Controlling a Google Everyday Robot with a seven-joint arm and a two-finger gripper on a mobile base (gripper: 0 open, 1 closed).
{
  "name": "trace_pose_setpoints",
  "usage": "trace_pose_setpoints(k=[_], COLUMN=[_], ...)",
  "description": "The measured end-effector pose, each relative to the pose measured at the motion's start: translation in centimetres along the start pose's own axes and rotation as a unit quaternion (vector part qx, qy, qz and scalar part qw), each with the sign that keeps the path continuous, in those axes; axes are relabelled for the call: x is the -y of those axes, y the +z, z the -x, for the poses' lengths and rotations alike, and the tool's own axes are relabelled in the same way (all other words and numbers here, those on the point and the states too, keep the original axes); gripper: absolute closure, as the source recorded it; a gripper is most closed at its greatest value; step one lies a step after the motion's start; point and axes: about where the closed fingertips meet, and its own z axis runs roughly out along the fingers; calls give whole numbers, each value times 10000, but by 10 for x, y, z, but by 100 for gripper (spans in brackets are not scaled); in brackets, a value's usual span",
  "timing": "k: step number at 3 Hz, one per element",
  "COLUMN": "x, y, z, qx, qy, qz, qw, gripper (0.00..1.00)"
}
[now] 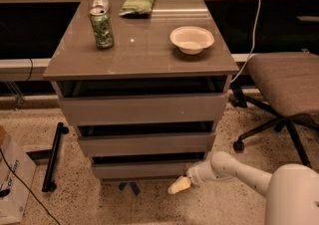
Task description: Open bottom drawer
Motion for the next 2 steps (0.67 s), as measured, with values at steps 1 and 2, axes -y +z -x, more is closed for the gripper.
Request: trace_pose_setpoints(k=[1, 2], x=[16, 25], y=[9, 9], z=[1, 8], qx=[137, 269], qy=[23, -66], qz=[-97, -203], qw=[9999, 9994], gripper=[0, 0])
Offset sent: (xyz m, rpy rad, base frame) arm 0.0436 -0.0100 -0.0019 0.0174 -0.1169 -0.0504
